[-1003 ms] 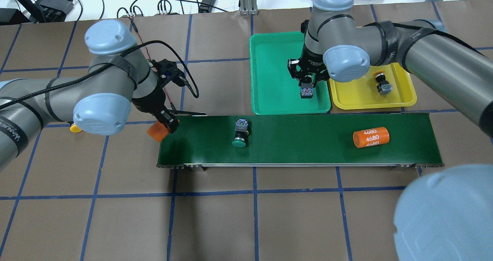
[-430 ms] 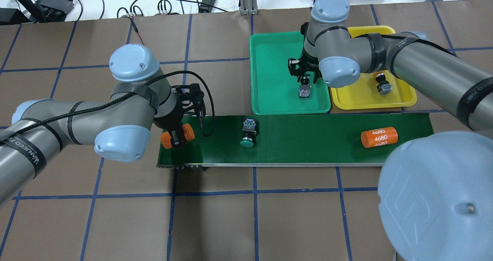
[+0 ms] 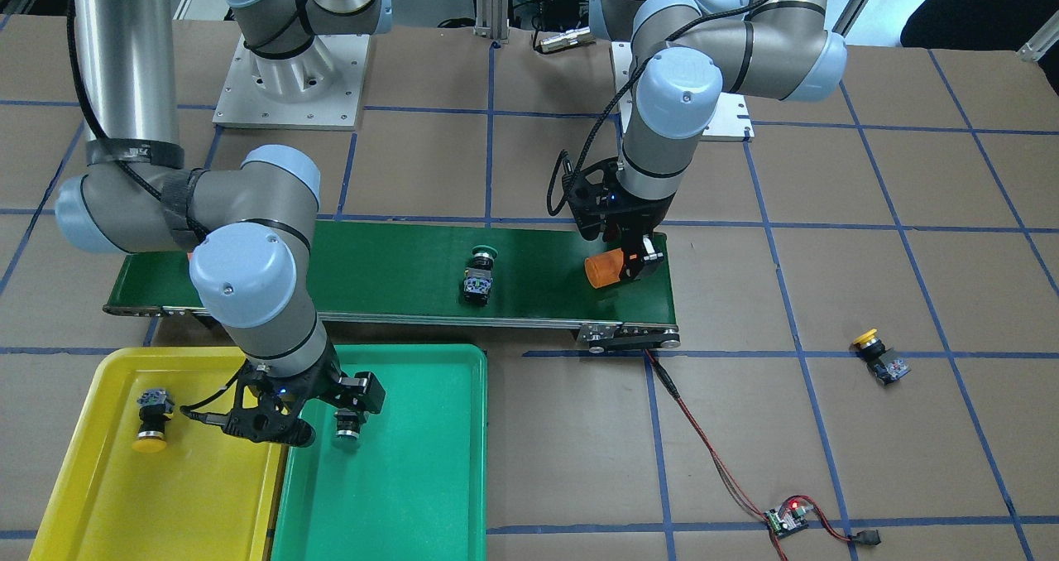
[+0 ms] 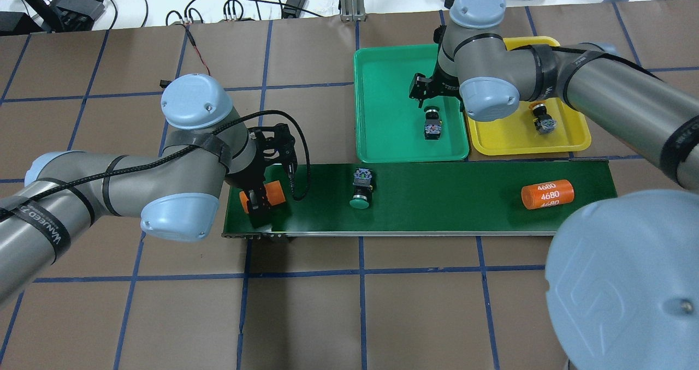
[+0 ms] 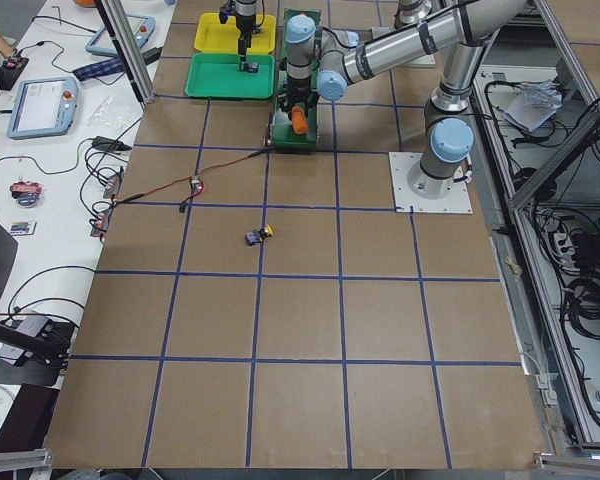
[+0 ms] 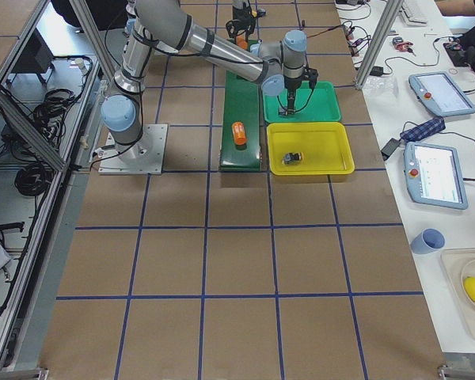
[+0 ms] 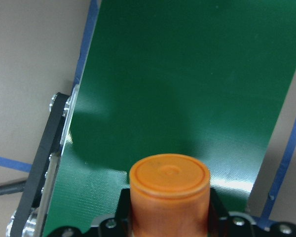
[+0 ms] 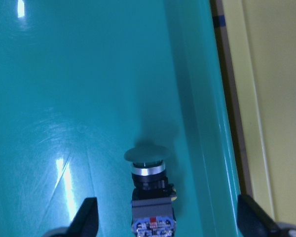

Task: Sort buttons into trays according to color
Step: 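Release orange cylinder on belt with left while right returns to belt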

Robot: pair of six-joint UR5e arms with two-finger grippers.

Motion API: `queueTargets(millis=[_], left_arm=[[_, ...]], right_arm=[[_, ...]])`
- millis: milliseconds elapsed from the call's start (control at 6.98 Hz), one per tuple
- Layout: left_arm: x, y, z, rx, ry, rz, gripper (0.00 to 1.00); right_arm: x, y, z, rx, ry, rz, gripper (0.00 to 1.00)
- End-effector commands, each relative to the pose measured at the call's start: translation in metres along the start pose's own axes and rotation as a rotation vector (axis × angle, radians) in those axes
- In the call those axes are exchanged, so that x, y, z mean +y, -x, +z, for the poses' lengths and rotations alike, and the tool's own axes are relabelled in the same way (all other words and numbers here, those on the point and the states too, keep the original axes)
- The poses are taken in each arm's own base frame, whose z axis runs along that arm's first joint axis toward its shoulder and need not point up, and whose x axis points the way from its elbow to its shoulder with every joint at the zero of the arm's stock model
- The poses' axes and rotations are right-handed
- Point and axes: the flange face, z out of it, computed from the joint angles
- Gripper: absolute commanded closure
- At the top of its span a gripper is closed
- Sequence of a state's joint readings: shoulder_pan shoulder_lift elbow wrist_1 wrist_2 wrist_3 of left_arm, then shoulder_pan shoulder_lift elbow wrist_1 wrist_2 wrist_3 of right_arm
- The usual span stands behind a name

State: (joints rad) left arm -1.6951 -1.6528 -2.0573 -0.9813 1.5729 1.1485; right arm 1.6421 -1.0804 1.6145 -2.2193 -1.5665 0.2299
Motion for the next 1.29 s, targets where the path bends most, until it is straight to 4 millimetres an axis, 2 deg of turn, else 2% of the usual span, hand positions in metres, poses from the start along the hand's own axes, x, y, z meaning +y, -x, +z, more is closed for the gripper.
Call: queueTargets(millis=[0, 143, 287, 430, 573, 717, 860, 1003, 1147], left_arm=[[0.002, -0.002, -0.024, -0.038, -0.024, -0.143, 0.00], [0.003, -0.001, -0.032, -0.051, -0.026, -0.151, 0.00], [0.026, 0.010, -0.030, -0.039, -0.001, -0.152, 0.00], [0.082, 0.042, -0.024, -0.005, 0.010, -0.285, 0.00], [0.126, 0.071, -0.026, 0.001, -0.008, -0.543, 0.00], [0.161, 0.103, -0.030, -0.013, -0.026, -0.620, 0.00], [0.184, 0.133, -0.031, -0.027, -0.018, -0.748, 0.00], [0.195, 0.155, -0.024, -0.024, -0.001, -0.910, 0.00], [0.229, 0.182, -0.015, -0.042, 0.046, -1.100, 0.00]], right_arm=[[0.032, -0.006, -0.063, 0.017, 0.099, 0.000, 0.00], [0.053, -0.010, -0.085, 0.023, 0.132, 0.005, 0.00], [0.082, -0.013, -0.086, 0.026, 0.169, 0.010, 0.00], [0.102, -0.017, -0.085, 0.029, 0.180, 0.011, 0.00], [0.111, -0.019, -0.087, 0.030, 0.185, 0.009, 0.00], [0.115, -0.011, -0.089, 0.007, 0.190, 0.022, 0.00], [0.120, 0.002, -0.085, -0.027, 0.209, 0.047, 0.00], [0.123, 0.006, -0.082, -0.027, 0.217, 0.040, 0.00], [0.129, 0.005, -0.074, -0.030, 0.236, 0.042, 0.00]])
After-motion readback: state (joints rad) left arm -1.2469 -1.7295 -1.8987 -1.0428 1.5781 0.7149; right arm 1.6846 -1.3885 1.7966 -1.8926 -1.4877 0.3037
